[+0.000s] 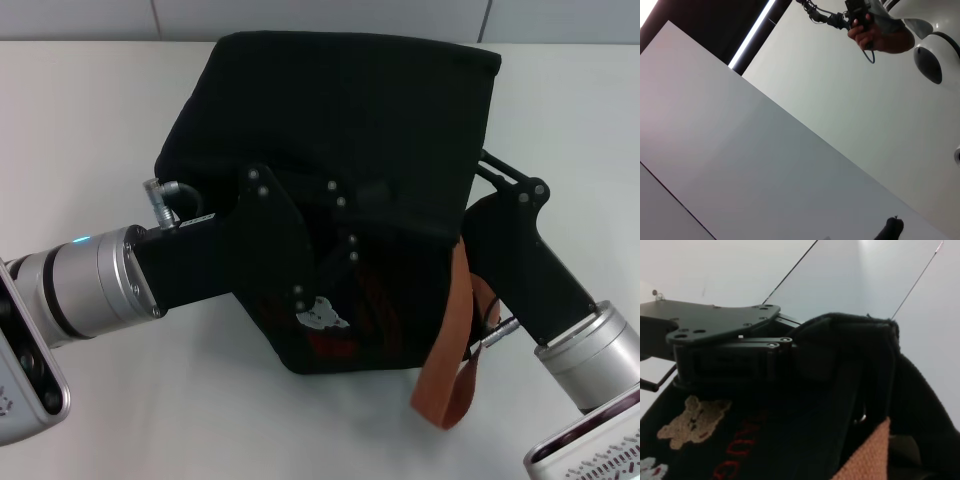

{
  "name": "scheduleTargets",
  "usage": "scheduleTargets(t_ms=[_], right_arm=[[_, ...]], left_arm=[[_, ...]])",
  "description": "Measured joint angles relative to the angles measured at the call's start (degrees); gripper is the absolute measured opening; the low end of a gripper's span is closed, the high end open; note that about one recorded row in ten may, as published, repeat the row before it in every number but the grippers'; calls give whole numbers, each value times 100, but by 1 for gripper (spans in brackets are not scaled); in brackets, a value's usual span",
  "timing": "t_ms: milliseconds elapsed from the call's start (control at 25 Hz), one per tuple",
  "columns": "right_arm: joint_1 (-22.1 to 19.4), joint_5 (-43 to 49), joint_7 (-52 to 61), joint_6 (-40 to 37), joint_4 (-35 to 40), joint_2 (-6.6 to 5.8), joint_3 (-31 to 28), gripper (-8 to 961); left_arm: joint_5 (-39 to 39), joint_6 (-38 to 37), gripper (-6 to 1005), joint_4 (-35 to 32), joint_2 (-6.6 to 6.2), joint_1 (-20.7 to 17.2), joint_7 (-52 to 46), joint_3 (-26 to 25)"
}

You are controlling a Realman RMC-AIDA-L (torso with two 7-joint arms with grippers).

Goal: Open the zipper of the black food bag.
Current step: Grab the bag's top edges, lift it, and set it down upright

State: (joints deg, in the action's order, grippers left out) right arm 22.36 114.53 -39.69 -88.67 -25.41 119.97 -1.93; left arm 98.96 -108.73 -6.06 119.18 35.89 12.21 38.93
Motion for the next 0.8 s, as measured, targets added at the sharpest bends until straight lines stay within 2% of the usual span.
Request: scheduleTargets(t_ms=[240,680,800], right_arm=[[4,8,-75,4,54,0,36,293],[85,82,-518,279,26,0,35,291],[143,84,-676,418,-21,0,33,215]], left_arm=[[0,-3,91,0,0,-3,0,0],[-7,-3,90,0,0,-8,0,0],[-9,-2,90,0,0,-6,0,0]])
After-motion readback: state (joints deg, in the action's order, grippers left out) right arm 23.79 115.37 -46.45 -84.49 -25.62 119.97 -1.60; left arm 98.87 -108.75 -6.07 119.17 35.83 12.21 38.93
